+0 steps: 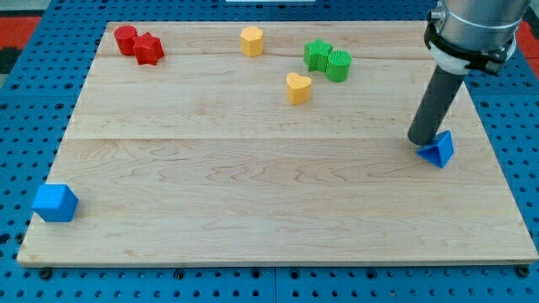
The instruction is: Place the blue triangle to the right of the blue cube
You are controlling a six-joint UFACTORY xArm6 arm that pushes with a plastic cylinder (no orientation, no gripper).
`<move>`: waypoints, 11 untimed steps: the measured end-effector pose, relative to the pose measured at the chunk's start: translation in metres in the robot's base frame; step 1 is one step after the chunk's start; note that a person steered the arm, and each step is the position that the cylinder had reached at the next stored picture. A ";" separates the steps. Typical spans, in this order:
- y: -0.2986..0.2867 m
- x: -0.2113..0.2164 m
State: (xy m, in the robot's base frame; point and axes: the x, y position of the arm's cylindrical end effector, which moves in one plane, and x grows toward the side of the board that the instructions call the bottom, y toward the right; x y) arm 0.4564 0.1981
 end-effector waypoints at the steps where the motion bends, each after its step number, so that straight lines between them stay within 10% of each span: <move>1: 0.001 -0.040; 11: 0.002 0.080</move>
